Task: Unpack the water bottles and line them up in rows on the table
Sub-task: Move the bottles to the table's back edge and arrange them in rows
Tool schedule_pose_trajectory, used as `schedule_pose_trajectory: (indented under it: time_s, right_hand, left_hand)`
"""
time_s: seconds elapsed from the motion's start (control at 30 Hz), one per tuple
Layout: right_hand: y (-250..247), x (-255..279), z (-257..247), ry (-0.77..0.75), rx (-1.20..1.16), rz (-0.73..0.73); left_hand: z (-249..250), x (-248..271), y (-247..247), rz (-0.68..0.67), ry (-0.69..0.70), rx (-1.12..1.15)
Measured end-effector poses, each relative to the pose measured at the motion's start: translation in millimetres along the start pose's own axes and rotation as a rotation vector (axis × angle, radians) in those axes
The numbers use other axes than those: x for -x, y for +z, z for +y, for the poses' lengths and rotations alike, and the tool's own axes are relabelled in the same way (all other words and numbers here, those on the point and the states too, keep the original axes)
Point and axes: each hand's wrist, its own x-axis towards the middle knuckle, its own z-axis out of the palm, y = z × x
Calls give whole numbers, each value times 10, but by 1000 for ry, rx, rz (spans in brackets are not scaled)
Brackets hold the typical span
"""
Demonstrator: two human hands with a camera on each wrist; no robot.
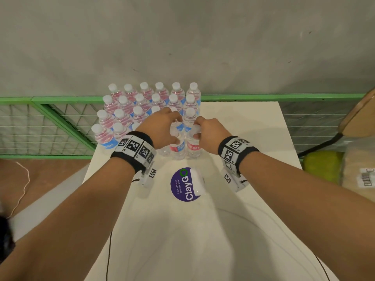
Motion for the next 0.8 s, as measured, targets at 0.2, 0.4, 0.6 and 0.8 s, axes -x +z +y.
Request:
schedule_pose_trajectory:
  time_s: [0.2, 0.4, 0.6, 0.8]
  right_hand:
    - [19, -5, -48, 11, 19, -1]
    - [30, 13, -38, 15, 25, 3]
    - [45, 6, -66, 24, 24, 11]
    - [59, 28, -50, 47, 5, 16]
  left_hand:
    - [38, -53, 114, -34, -140, -17]
    - [31, -78, 70, 13, -71, -23]
    - [6, -103, 94, 35, -7, -19]
    - [-46, -128, 40, -7, 13, -19]
